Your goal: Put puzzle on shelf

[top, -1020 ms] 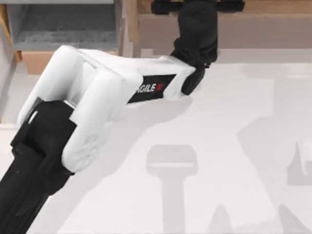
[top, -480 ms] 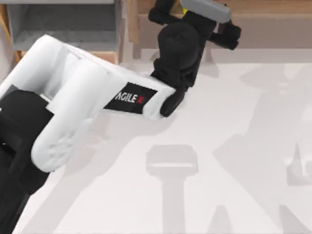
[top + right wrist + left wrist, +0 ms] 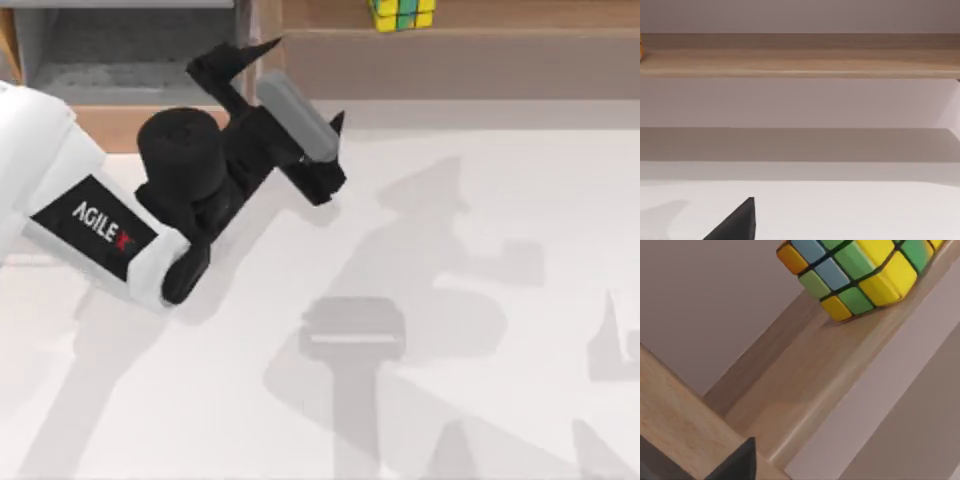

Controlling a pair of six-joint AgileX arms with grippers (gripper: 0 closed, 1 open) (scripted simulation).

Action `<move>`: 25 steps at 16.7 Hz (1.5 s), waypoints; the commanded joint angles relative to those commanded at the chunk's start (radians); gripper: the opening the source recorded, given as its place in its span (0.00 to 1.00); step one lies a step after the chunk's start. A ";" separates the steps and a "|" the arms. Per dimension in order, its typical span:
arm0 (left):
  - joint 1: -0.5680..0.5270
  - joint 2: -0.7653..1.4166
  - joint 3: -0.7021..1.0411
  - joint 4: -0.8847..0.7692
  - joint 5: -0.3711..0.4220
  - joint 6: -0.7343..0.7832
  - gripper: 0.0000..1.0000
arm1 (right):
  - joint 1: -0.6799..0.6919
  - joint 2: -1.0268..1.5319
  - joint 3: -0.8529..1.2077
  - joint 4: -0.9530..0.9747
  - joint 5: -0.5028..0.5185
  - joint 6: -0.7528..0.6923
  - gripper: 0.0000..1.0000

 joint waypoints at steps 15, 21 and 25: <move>0.973 -0.226 -0.618 0.282 0.634 0.718 1.00 | 0.000 0.000 0.000 0.000 0.000 0.000 1.00; 1.173 -0.183 -0.521 0.296 0.654 0.836 1.00 | 0.000 0.000 0.000 0.000 0.000 0.000 1.00; 1.178 -0.182 -0.517 0.297 0.654 0.839 1.00 | 0.000 0.000 0.000 0.000 0.000 0.000 1.00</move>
